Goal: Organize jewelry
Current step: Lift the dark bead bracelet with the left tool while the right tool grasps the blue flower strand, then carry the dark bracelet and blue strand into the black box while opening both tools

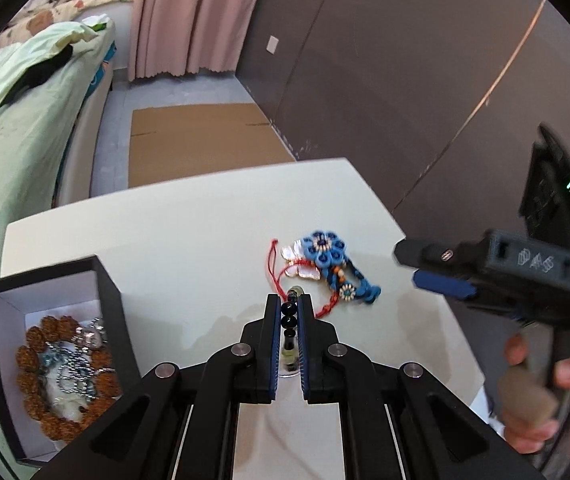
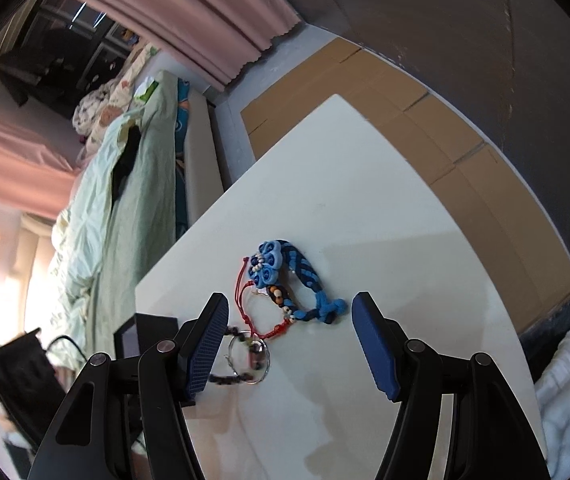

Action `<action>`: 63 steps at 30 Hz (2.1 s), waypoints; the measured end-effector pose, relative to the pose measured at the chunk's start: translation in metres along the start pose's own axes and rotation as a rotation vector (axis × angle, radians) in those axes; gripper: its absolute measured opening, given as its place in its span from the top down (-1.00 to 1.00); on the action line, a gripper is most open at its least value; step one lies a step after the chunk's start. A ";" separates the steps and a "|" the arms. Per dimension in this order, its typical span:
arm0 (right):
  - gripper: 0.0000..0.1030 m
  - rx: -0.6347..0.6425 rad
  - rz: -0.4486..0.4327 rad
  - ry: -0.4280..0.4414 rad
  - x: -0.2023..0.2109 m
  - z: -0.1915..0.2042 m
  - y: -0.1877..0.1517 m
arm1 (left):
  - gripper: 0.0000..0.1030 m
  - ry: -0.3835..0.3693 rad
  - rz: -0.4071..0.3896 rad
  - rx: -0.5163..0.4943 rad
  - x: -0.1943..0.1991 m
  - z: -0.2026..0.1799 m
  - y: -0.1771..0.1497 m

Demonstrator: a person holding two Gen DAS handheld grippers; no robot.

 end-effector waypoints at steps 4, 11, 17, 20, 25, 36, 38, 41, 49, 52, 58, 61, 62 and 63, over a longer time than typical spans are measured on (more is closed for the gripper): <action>-0.22 0.073 0.004 -0.031 -0.012 0.015 0.001 | 0.85 -0.013 -0.030 0.028 0.013 0.008 0.005; 0.04 0.143 0.063 -0.094 -0.043 0.025 -0.001 | 0.85 -0.023 -0.071 0.082 0.033 0.029 0.013; 0.71 0.166 0.085 -0.167 -0.058 0.023 0.000 | 0.85 -0.033 -0.088 0.114 0.041 0.042 0.017; 0.80 0.154 0.094 -0.161 -0.056 0.021 0.000 | 0.85 -0.037 -0.097 0.124 0.044 0.048 0.019; 0.80 0.159 0.054 -0.116 -0.035 0.027 -0.001 | 0.85 -0.043 -0.128 0.134 0.058 0.053 0.020; 0.80 0.165 -0.037 0.066 0.006 0.050 -0.013 | 0.85 -0.025 -0.191 0.179 0.094 0.072 0.012; 0.80 0.176 -0.041 0.087 0.005 0.060 -0.016 | 0.85 -0.017 -0.196 0.190 0.098 0.076 0.009; 0.80 0.195 -0.046 0.115 0.006 0.072 -0.022 | 0.85 -0.003 -0.201 0.201 0.103 0.082 0.007; 0.80 0.231 -0.026 0.144 -0.006 0.098 -0.033 | 0.85 0.056 -0.143 0.256 0.088 0.105 -0.002; 0.80 0.243 -0.016 0.150 -0.010 0.104 -0.037 | 0.84 0.089 -0.024 0.318 0.071 0.120 -0.008; 0.80 0.258 -0.015 0.190 -0.013 0.117 -0.045 | 0.62 0.137 -0.039 0.339 0.080 0.132 -0.013; 0.80 0.278 -0.019 0.227 -0.012 0.127 -0.051 | -0.65 0.125 -0.064 0.369 0.087 0.139 -0.015; 0.80 0.286 -0.021 0.239 -0.012 0.130 -0.052 | -0.73 0.116 -0.080 0.381 0.090 0.142 -0.016; 0.80 0.294 -0.023 0.253 -0.012 0.135 -0.054 | -0.73 0.113 -0.093 0.392 0.095 0.144 -0.017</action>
Point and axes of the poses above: each gripper's, at about its wrist camera, not at the fingertips, and x roughly against the way its jaws point, z to its left, y to its top, the point moved 2 cm from there along -x, roughly the way its jaws point, and after that the axes turned 3 degrees about z, right-handed, at the moved point
